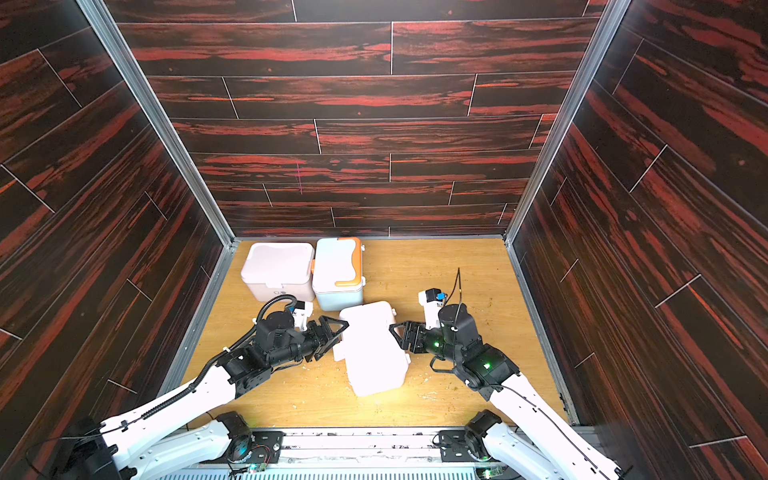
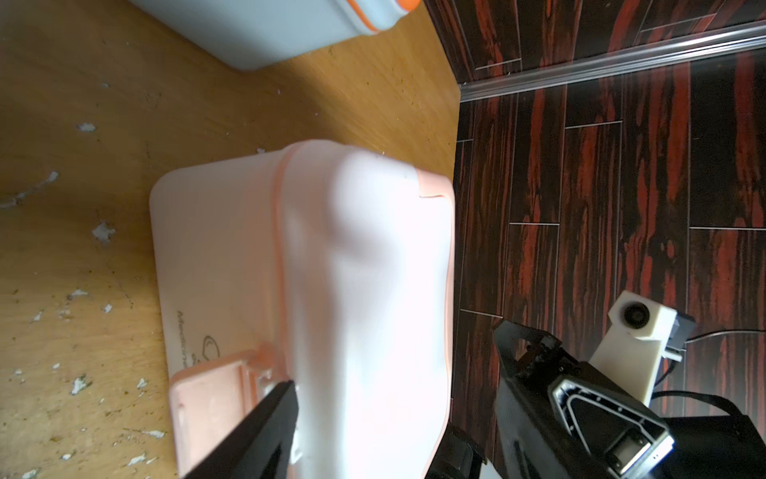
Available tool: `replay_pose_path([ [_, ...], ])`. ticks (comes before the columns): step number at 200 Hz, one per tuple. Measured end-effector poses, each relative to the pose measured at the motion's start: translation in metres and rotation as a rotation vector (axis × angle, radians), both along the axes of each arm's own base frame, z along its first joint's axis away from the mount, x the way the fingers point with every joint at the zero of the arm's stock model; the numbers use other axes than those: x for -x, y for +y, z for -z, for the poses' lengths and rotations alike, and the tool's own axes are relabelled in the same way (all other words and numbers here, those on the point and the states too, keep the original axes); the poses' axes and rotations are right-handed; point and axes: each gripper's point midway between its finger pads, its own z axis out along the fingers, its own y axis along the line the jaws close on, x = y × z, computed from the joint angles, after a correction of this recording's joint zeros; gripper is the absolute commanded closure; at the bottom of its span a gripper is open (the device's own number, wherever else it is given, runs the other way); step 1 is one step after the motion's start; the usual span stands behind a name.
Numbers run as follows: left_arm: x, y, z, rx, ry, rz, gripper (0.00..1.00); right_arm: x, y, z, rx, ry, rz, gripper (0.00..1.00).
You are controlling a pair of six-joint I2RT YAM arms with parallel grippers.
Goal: Open first aid kits and take out gauze
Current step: Open the lid of the first aid kit.
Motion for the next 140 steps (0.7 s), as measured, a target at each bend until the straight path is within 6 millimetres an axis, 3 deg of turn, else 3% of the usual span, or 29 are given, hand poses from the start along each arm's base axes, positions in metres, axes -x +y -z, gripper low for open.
replay_pose_path([
  [15,0.002,-0.005,0.01,-0.017,0.026,0.019,0.2,0.003,0.003,0.018,0.02,0.045,-0.021,0.36],
  [38,0.002,-0.012,0.008,-0.013,0.021,0.041,0.2,0.006,0.007,0.041,0.028,0.101,-0.051,0.38],
  [140,-0.005,-0.002,0.006,-0.034,0.007,-0.013,0.19,-0.006,0.026,0.039,-0.072,0.112,-0.096,0.36],
])
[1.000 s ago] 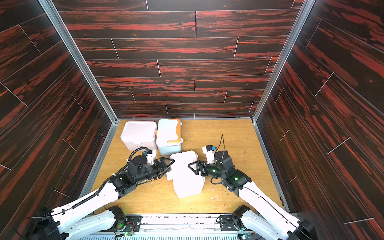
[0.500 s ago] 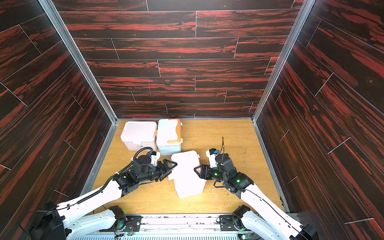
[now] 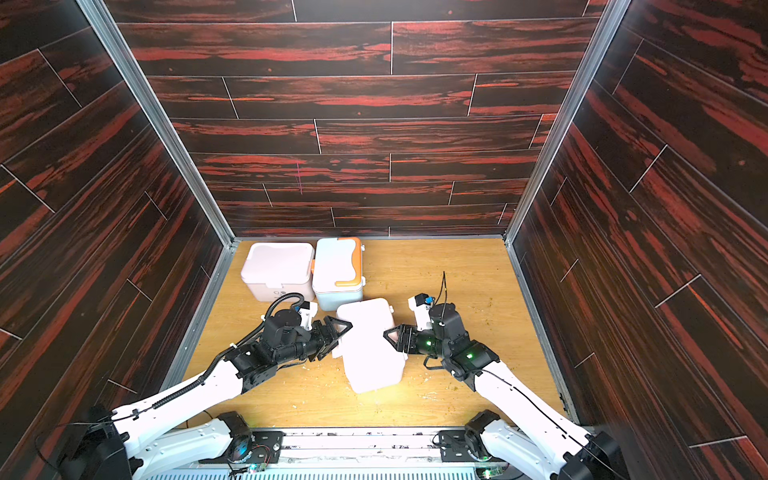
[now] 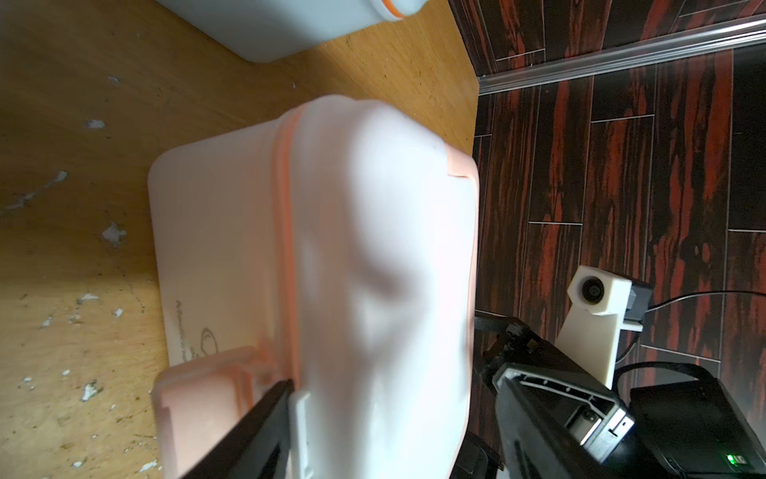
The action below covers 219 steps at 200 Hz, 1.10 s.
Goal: Open first aid kits and take out gauze
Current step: Open the lid of the first aid kit.
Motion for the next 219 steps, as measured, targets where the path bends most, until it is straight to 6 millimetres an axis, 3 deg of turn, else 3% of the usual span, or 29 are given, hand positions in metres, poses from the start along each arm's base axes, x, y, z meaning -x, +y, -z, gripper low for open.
replay_pose_path([
  [25,0.001,0.006,-0.006,-0.017,-0.005,-0.015,0.18,-0.002,0.005,-0.001,-0.02,0.011,-0.009,0.28],
  [69,0.0,-0.007,-0.069,0.07,-0.113,0.026,0.18,0.001,-0.006,-0.014,0.038,-0.027,0.036,0.07],
  [101,-0.005,-0.018,-0.09,0.09,-0.137,0.057,0.18,-0.001,-0.025,-0.039,0.069,-0.109,0.111,0.02],
  [123,-0.016,-0.038,-0.104,0.087,-0.141,0.097,0.18,0.0,-0.045,-0.061,0.086,-0.186,0.189,0.02],
  [171,-0.041,-0.103,-0.134,0.096,-0.174,0.213,0.18,0.01,-0.1,-0.105,0.087,-0.336,0.404,0.01],
  [192,-0.053,-0.131,-0.138,0.092,-0.18,0.256,0.17,0.013,-0.118,-0.11,0.107,-0.352,0.478,0.01],
  [219,-0.073,-0.172,-0.132,0.079,-0.176,0.317,0.16,0.014,-0.131,-0.1,0.162,-0.318,0.531,0.01],
])
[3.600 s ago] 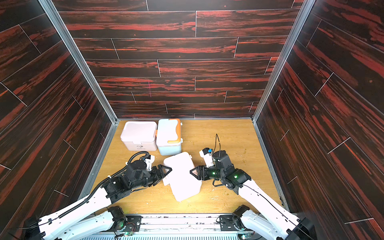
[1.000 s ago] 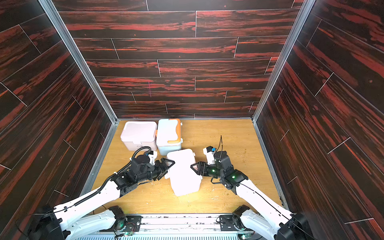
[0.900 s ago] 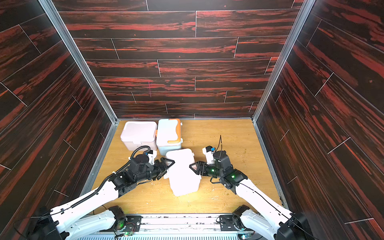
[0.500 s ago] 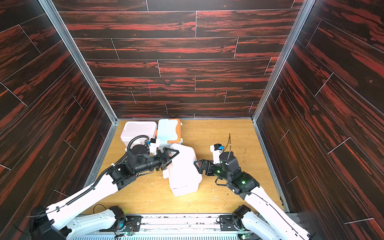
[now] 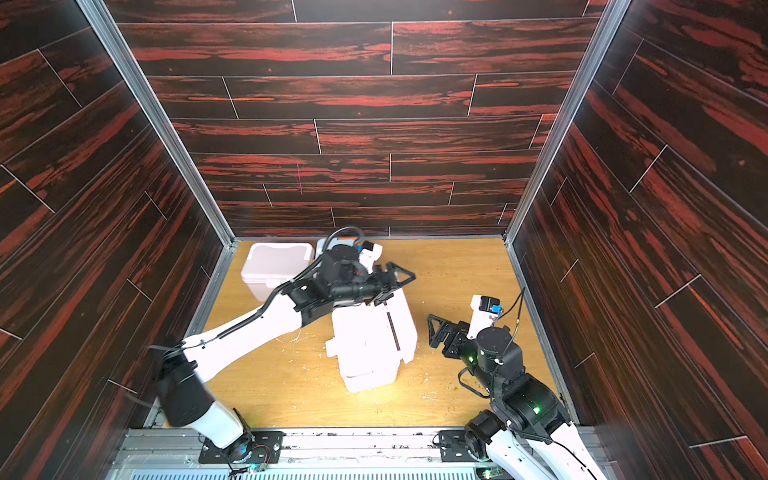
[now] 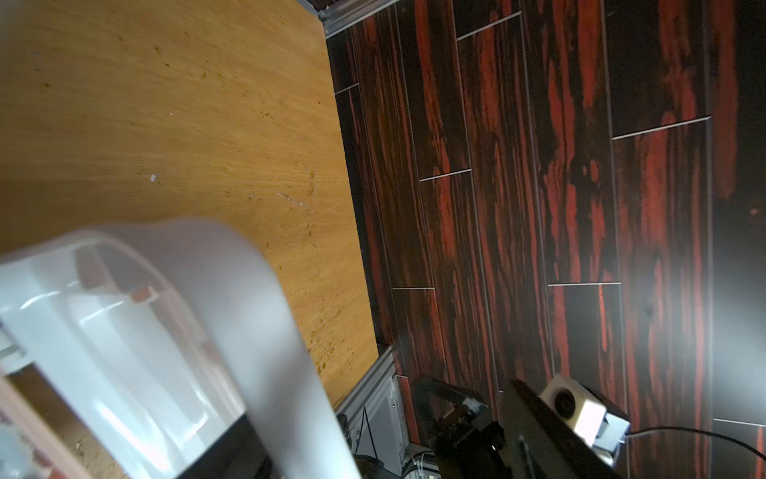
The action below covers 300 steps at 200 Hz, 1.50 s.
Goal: Open first aid kits and take out gauze
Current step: Open the lid of the first aid kit.
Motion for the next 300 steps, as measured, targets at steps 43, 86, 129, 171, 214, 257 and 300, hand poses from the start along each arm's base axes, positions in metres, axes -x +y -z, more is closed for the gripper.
replay_pose_path([
  [43,-0.011,-0.02,0.038,-0.115,0.019,0.045,0.04,0.004,-0.007,0.012,0.027,0.049,0.026,0.01],
  [86,-0.003,0.006,0.023,-0.2,-0.058,0.016,0.0,0.011,-0.005,-0.002,0.03,0.033,-0.021,0.01],
  [129,0.022,0.061,-0.028,-0.185,-0.193,-0.08,0.0,0.009,0.008,-0.025,0.033,-0.008,-0.085,0.01],
  [171,0.036,0.104,0.002,-0.253,-0.204,-0.177,0.0,-0.004,0.027,-0.018,0.107,0.017,-0.158,0.02],
  [214,0.037,0.12,0.053,-0.35,-0.121,-0.224,0.05,-0.018,0.032,-0.024,0.173,0.005,-0.166,0.04],
  [257,0.03,0.131,0.061,-0.386,-0.098,-0.305,0.1,-0.039,0.006,-0.005,0.296,0.076,0.017,0.04],
  [300,0.023,0.144,0.079,-0.509,-0.065,-0.39,0.17,-0.041,0.003,0.018,0.351,0.13,0.027,0.07],
])
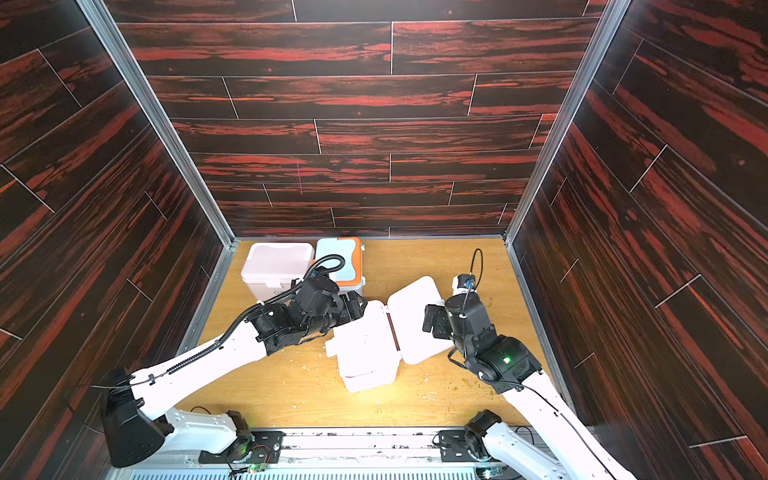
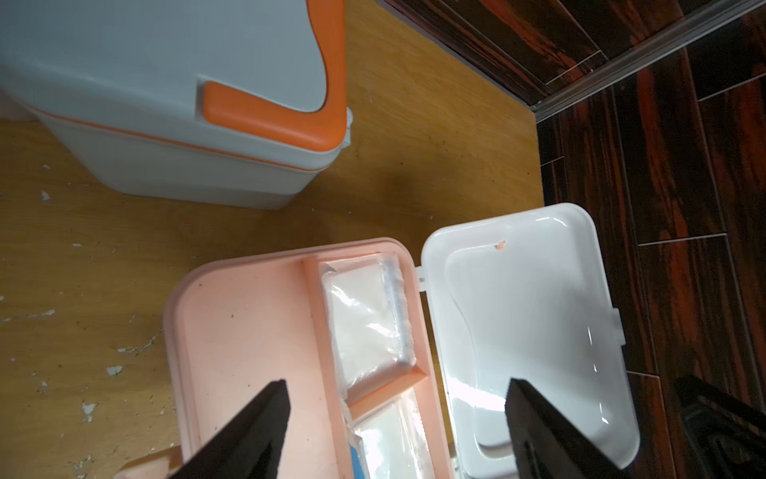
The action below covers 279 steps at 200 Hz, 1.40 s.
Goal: Open first aid kits and take out gauze
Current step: Open the lid of the first aid kit, then pick up the gauze from the first aid kit.
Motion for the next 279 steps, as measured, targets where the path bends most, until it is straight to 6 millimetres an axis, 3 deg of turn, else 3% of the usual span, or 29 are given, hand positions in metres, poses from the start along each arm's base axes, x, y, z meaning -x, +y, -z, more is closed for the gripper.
replay_pose_path([
  [63,-0.011,-0.01,0.017,-0.095,0.032,-0.021,0.34,0.001,-0.013,0.018,0.089,0.029,0.033,0.07],
  [80,-0.01,-0.008,0.026,-0.124,0.051,-0.029,0.36,0.006,-0.001,0.031,0.065,0.053,-0.041,0.12],
  [111,-0.009,-0.006,0.039,-0.17,0.085,-0.034,0.49,0.019,0.035,0.053,-0.027,0.107,-0.232,0.24],
  [143,-0.011,-0.007,0.045,-0.196,0.104,-0.036,0.52,0.023,0.065,0.057,-0.11,0.132,-0.369,0.27],
  [171,-0.013,-0.011,0.053,-0.215,0.121,-0.034,0.65,0.024,0.084,0.063,-0.161,0.162,-0.441,0.28],
  [187,-0.013,-0.011,0.059,-0.225,0.137,-0.034,0.7,0.025,0.091,0.066,-0.182,0.177,-0.471,0.28],
  [233,-0.013,-0.013,0.067,-0.247,0.154,-0.028,0.71,0.028,0.1,0.064,-0.216,0.179,-0.513,0.28],
  [279,-0.013,-0.014,0.074,-0.259,0.17,-0.029,0.88,0.029,0.103,0.062,-0.23,0.179,-0.53,0.28],
])
